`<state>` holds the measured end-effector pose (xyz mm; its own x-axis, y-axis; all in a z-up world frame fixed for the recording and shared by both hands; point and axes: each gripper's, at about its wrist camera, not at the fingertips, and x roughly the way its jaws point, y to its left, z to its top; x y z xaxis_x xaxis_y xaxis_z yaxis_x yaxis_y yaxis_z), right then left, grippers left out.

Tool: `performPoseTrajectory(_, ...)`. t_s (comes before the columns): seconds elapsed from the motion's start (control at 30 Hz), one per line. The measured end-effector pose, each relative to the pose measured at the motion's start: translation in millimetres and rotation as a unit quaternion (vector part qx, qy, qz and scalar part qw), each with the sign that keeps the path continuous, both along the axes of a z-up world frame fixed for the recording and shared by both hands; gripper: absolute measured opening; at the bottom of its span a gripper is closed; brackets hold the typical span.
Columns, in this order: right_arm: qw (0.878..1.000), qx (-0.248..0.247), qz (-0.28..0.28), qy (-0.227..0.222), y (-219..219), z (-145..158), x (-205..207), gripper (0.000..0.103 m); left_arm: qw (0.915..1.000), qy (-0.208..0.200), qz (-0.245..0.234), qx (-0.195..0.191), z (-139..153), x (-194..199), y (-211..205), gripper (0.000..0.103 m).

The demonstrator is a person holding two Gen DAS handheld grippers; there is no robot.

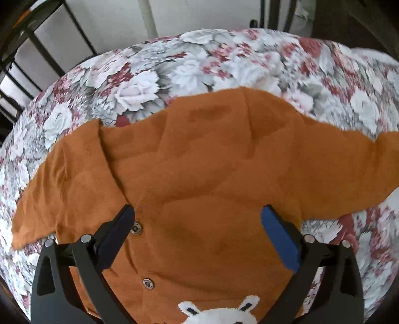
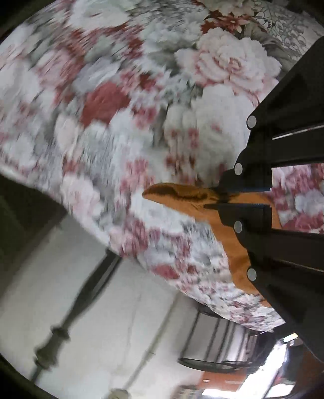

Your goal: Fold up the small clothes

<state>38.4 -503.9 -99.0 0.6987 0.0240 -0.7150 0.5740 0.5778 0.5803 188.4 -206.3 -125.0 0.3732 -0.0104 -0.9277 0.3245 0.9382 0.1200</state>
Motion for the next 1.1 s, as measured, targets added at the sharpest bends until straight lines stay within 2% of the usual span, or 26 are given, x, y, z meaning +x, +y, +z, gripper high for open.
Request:
performPoseTrajectory(0.3, 0.996, -0.019, 0.090, -0.018, 67.1, 32.1, 23.7, 0.007, 0.9995, -0.001, 0.014, -0.030, 25.9, 9.6, 2.3, 0.099)
performPoseTrajectory(0.63, 0.977, -0.040, 0.204, -0.037, 161.8, 58.7, 46.7, 0.007, 0.9984, 0.016, 0.027, -0.046, 29.5, 15.8, 10.7, 0.099)
performPoseTrajectory(0.83, 0.973, -0.016, 0.225, -0.041, 194.3, 65.1, 62.7, 0.007, 0.9967, 0.013, 0.051, -0.061, 39.5, 23.9, 32.2, 0.098)
performPoseTrajectory(1.1, 0.967, -0.033, 0.249, -0.041, 235.0, 74.8, 84.4, 0.007, 0.9945, 0.000, 0.087, -0.058, 50.8, 35.2, 73.3, 0.098)
